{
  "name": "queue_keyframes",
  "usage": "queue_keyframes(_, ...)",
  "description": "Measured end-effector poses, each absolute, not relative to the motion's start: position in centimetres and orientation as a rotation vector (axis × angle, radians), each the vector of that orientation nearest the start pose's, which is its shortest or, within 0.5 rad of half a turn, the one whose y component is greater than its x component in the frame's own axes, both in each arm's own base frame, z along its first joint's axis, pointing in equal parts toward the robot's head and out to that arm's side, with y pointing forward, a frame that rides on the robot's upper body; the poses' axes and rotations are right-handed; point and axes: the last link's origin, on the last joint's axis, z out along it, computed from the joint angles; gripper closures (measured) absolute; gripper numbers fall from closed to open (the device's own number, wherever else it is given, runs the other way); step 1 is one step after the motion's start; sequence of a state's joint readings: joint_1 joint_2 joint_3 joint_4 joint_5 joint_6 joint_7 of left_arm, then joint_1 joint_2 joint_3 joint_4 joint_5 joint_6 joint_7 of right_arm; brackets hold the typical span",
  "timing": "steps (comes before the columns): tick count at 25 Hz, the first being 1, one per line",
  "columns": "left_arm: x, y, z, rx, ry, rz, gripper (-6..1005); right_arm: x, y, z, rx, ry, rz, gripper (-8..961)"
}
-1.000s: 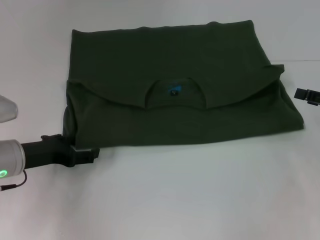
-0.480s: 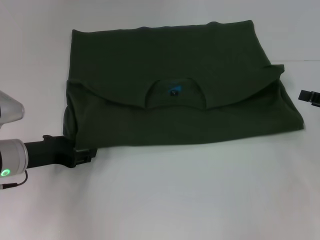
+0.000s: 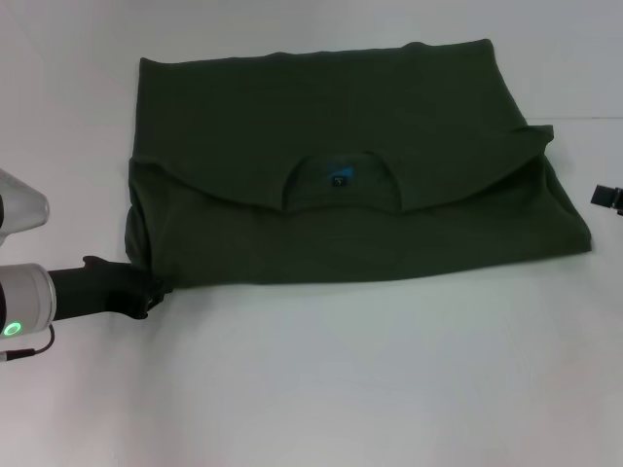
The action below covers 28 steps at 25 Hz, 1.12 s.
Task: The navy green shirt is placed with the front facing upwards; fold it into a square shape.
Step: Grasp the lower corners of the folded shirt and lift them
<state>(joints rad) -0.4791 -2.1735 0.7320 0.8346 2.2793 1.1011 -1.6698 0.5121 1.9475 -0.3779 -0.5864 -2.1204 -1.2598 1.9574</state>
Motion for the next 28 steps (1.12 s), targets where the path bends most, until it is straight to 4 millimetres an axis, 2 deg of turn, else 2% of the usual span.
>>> queue_keyframes(6, -31.1, 35.5, -0.7, -2.379, -0.905, -0.185, 860, 35.2, 36.2, 8.0, -1.986, 1.467, 0.623, 248)
queue_keyframes(12, -31.0, 35.7, -0.2, -2.369, -0.897, -0.195, 971, 35.1, 38.0, 7.4, -1.971, 1.474, 0.461, 248)
queue_keyframes(19, -30.6, 36.0, -0.1, -2.364, -0.894, -0.212, 971, 34.4, 39.7, 6.4, -1.958, 1.438, 0.365, 249)
queue_keyframes(28, -30.3, 36.4, 0.1, -2.359, -0.889, -0.218, 971, 33.5, 40.3, 4.2, -1.986, 1.416, 0.311, 250)
